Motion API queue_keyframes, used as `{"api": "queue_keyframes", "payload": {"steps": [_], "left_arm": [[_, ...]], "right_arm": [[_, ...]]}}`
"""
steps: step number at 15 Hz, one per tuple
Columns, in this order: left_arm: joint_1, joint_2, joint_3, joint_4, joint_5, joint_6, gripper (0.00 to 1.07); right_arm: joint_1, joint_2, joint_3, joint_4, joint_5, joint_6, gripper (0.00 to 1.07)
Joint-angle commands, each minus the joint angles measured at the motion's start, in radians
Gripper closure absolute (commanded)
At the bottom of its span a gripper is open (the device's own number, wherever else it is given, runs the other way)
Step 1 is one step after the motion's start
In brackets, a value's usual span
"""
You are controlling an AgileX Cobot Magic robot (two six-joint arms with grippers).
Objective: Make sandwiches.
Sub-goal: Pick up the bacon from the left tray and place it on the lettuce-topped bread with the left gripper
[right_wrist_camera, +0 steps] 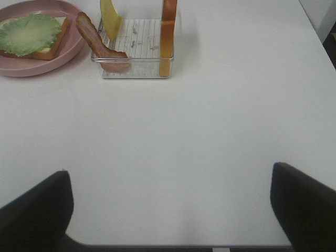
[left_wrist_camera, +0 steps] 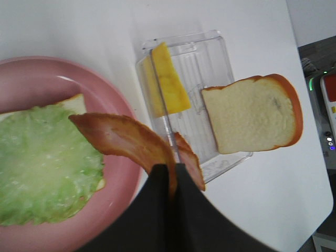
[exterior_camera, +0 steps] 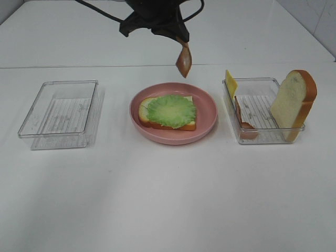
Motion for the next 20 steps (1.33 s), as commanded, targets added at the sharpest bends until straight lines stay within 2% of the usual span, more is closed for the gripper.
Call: {"api": "queue_keyframes", "payload": {"steps": [1,3,5,8,11,13,14,15,18,20], "left_arm": [[-0.027,0.035,-0.006,-0.088,-0.067,0.038,1.07],[-0.029,0.069,-0.006,-0.145,-0.073,0.040,1.07],[-0.029,0.125,-0.006,-0.213,-0.064,0.082,1.07],[-0.029,0.167,-0.006,-0.233,-0.046,0.101,1.07],[-0.028,0.185,-0.006,-0.145,-0.026,0.096,1.07],[-0.028,0.185,-0.006,-0.015,0.026,0.039,1.07],[-0.028,0.185,-0.006,0.020,0.038,0.025,1.07],[-0.028,0.185,-0.006,0.139,0.083,-0.001,1.07],[-0.028,0.185,-0.006,0.203,0.114,0.003,1.07],[-0.028,0.185,-0.006,0.206,0.112,0.004,1.07]], "right_arm": [[-0.004,-0.029,0.004,-0.004,-0.004,-0.004,0.08],[-0.004,-0.029,0.004,-0.004,-0.004,-0.004,0.08],[-0.004,-0.029,0.004,-0.004,-0.004,-0.004,0.08],[-0.004,-0.029,0.004,-0.004,-0.004,-0.004,0.08],[-0.004,-0.029,0.004,-0.004,-0.004,-0.004,0.08],[-0.004,-0.029,0.004,-0.004,-0.004,-0.004,0.08],[-0.004,-0.029,0.004,-0.004,-0.004,-0.004,0.08],[-0.004,-0.029,0.004,-0.004,-0.004,-0.004,0.08],[-0.004,-0.029,0.004,-0.004,-0.004,-0.004,0.08],[-0.004,-0.029,0.004,-0.004,-0.004,-0.004,0.08]]}}
